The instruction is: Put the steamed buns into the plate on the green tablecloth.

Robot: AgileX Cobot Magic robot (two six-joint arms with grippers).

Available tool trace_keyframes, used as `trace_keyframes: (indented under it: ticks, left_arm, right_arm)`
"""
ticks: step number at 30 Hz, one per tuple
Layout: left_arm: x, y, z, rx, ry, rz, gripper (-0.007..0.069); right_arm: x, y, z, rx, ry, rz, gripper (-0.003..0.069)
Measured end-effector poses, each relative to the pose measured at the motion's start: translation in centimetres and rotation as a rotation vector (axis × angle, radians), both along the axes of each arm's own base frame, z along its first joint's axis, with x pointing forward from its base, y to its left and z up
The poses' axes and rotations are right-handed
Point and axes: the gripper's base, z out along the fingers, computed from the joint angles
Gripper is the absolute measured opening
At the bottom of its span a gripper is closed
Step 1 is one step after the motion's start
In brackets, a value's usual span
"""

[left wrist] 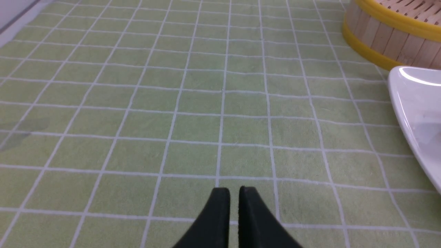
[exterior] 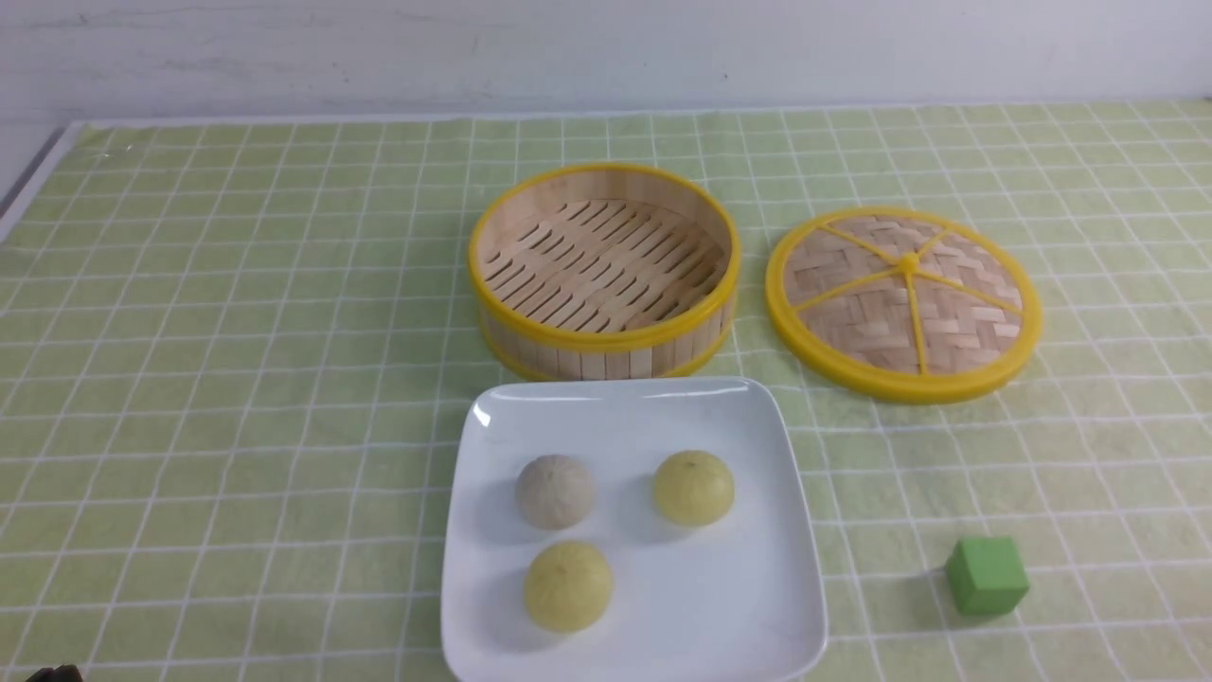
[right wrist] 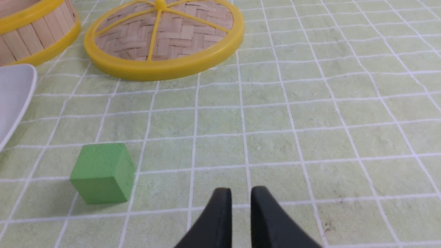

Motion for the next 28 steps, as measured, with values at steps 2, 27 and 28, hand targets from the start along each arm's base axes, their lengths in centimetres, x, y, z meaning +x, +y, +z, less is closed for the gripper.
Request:
trace_keyframes:
  ticks: [2,27,28]
  left_arm:
    - [0.0,0.0,0.0,0.0,0.0,0.0,0.0073]
    - [0.0,0.0,0.0,0.0,0.0,0.0,0.0107]
    - [0.0,0.0,0.0,0.0,0.0,0.0,0.0108]
  right_arm:
    - [0.0,0.0,0.0,0.0,0.0,0.0,0.0111]
    - [0.0,0.0,0.0,0.0,0.0,0.0,0.0137]
    - [0.0,0.0,0.0,0.0,0.0,0.0,0.0137]
